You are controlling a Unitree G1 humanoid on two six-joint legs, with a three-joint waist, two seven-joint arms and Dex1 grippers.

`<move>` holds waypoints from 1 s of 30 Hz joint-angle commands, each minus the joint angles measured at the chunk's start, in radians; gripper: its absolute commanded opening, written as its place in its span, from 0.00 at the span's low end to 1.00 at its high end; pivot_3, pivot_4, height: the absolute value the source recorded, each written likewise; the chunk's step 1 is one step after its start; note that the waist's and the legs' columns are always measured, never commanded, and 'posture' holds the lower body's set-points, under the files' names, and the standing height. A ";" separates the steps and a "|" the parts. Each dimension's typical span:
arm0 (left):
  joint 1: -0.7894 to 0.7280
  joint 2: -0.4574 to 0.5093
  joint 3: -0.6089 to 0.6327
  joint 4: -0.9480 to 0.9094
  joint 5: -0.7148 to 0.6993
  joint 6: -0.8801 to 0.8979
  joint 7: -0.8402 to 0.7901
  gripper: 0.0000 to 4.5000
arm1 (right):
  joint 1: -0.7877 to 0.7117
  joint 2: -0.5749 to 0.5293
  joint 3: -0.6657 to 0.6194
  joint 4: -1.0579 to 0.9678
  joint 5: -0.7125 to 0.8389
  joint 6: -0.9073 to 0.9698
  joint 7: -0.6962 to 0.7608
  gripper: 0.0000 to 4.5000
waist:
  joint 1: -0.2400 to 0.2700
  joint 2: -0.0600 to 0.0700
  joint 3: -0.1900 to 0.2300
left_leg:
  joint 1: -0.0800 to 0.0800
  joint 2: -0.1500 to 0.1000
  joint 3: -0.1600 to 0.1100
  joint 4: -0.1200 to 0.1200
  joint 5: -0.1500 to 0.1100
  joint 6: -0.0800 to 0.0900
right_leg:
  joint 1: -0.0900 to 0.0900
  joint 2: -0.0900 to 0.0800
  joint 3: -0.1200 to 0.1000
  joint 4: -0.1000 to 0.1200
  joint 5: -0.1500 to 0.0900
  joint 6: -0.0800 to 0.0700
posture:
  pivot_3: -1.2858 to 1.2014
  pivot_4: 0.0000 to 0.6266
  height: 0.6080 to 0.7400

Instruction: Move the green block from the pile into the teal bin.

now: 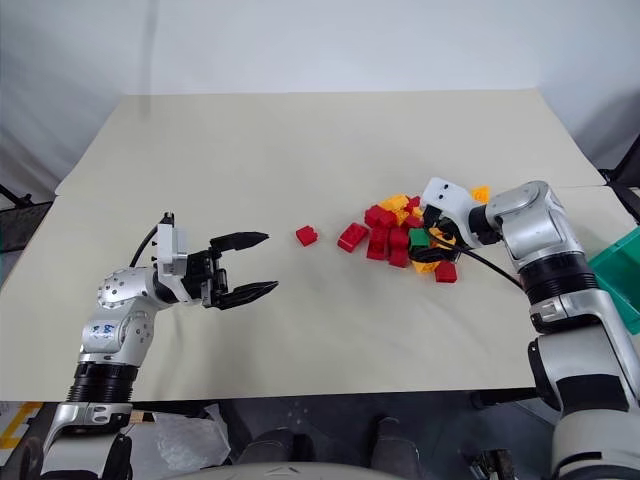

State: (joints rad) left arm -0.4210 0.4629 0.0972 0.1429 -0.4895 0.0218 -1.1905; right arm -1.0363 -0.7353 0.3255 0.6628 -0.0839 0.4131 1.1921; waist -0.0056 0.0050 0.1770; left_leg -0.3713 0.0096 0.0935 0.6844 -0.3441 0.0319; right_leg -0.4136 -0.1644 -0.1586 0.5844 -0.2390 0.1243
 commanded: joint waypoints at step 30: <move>0.015 -0.011 0.011 -0.044 -0.017 -0.009 0.033 1.00 | -0.120 0.131 0.014 0.183 -0.107 -0.059 0.068 0.99 | -0.029 0.000 0.000 | 0.002 0.001 -0.001 0.000 0.000 -0.001 | 0.000 0.001 0.000 0.002 0.000 0.000 | 0.52 0.24 1.00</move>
State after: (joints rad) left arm -0.4048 0.4513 0.0982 0.1304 -0.4895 0.0215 -1.1602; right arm -1.1532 -0.6147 0.3437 0.8511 -0.1935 0.3522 1.2376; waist -0.0343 0.0051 0.1770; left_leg -0.3697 0.0110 0.0929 0.6844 -0.3437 0.0306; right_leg -0.4133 -0.1635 -0.1583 0.5863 -0.2390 0.1243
